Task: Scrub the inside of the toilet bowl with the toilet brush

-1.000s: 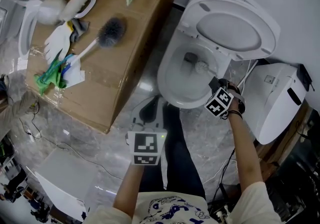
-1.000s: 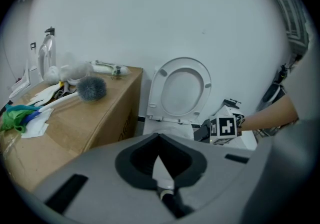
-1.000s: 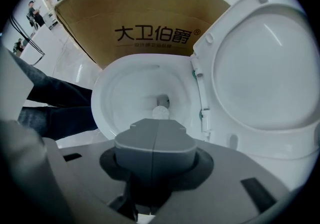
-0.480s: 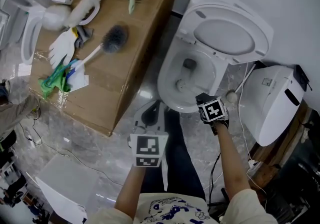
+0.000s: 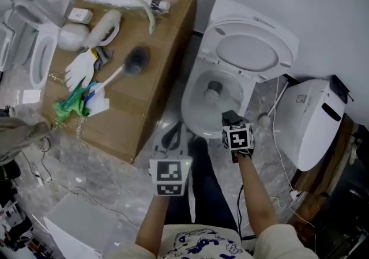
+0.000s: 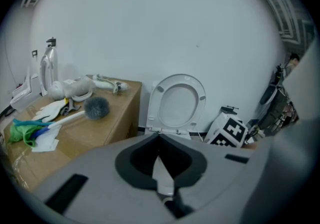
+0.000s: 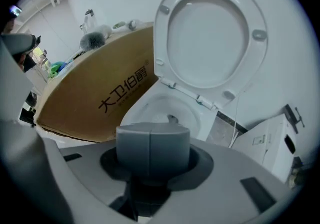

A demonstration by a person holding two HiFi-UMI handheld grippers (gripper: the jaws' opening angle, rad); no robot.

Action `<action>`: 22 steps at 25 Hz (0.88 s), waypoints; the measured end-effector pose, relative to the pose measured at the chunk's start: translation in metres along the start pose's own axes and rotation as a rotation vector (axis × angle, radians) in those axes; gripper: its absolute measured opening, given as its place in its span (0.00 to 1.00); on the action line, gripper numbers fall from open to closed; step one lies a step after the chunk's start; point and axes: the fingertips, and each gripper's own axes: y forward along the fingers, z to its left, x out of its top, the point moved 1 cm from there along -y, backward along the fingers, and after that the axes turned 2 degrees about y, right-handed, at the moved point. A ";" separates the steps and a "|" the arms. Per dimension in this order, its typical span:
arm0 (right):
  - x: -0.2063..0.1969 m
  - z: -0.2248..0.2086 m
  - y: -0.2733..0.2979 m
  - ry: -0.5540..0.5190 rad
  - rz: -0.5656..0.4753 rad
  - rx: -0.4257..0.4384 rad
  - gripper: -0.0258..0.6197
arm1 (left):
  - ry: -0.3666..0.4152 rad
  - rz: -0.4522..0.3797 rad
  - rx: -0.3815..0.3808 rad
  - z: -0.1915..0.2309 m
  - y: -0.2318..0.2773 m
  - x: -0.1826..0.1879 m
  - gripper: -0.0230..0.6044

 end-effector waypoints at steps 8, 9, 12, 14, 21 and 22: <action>0.019 -0.001 -0.080 0.006 -0.105 -0.089 0.29 | 0.023 -0.064 0.014 -0.002 -0.030 0.031 0.04; 0.020 0.000 -0.090 0.012 -0.114 -0.096 0.29 | 0.026 -0.075 0.013 -0.003 -0.035 0.036 0.04; 0.026 0.002 -0.120 0.017 -0.148 -0.125 0.29 | 0.034 -0.113 0.013 -0.006 -0.045 0.054 0.04; 0.032 0.001 -0.138 0.027 -0.181 -0.141 0.29 | 0.043 -0.146 0.011 -0.008 -0.050 0.068 0.04; 0.027 0.005 -0.202 0.077 -0.247 -0.159 0.29 | 0.053 -0.218 0.021 -0.019 -0.084 0.102 0.04; 0.028 0.005 -0.210 0.084 -0.254 -0.160 0.29 | 0.055 -0.229 0.021 -0.020 -0.088 0.107 0.04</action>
